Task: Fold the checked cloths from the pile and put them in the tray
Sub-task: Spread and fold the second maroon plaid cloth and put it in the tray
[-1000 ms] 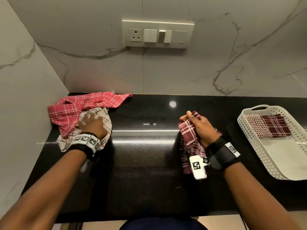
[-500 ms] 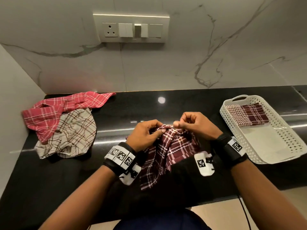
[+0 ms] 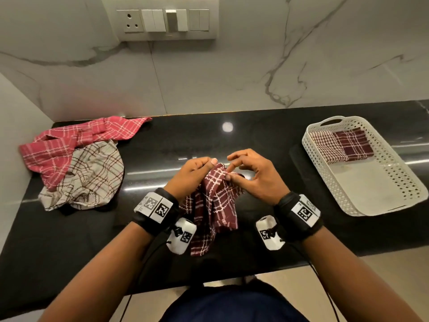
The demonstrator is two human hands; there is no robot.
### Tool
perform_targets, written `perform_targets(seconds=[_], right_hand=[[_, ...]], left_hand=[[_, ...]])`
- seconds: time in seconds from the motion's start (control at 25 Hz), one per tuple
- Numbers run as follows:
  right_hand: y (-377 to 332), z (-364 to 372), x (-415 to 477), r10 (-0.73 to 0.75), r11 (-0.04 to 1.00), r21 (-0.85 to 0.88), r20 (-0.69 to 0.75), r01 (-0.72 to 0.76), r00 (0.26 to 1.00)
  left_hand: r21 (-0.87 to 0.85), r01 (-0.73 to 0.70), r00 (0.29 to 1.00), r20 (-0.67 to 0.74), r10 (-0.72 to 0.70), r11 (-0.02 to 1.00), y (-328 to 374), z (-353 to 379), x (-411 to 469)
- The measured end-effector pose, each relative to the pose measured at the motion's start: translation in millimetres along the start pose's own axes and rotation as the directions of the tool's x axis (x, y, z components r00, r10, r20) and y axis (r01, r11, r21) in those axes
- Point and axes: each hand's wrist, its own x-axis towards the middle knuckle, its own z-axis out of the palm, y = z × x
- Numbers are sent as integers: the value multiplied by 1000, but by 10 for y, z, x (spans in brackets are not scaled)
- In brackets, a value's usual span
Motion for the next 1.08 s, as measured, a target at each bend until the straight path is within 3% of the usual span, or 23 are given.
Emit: perform_targets(seconds=[0.08,0.12,0.2,0.24,0.28,0.32,0.4,0.44,0.52,0.6,0.68,0.8,0.92,1.08], right_hand=[[11,-120,14,-38,999,24,-52,40,998],[35,-204,0,-26,998,52,-65,30,998],[127,-355,-60,29,996,91,-77,-22,997],[192,-398,-95,56,995,82,-61,-51,997],[279,-416,-140,78,995,59,-26,-76,997],[373,-407,-167,106,994,29,18,-107,994],[638,-433,-248,194,981,-38,132,-191,972],[792,-463,-314,231,973,-70,207,-221,951],[1057,-494,-474,256,961,-189,327,-203,910],[1249,-499,-641,226,949,-288,330,-130,916],[1343,-422,-697,158,958,-271,209,-98,965],[1331,-255,-593,42,951,-309,36,-29,998],[1271,-175,-434,14,931,-366,22,-5,1000],[1199,-293,-366,-74,990,-114,49,80,996]], left_hand=[[99,9,1000,-29,-7,995,86,128,89],[226,-21,991,-121,50,974,121,214,120],[498,-107,886,-344,310,861,174,418,90],[561,-152,826,-380,417,814,171,524,39],[571,-183,825,-353,441,800,128,665,-33],[562,-185,878,-274,393,806,45,805,-97],[618,-70,992,-39,120,783,-202,1151,-177],[687,6,999,20,-27,727,-339,1336,-191],[763,167,983,-83,-162,625,-593,1542,-175],[699,315,940,-322,-111,642,-734,1639,-132],[672,402,890,-447,-92,622,-804,1647,-115],[672,427,875,-477,-87,605,-847,1633,-146],[595,384,852,-522,-23,706,-788,1574,-255],[406,298,793,-609,12,864,-554,1419,-391]])
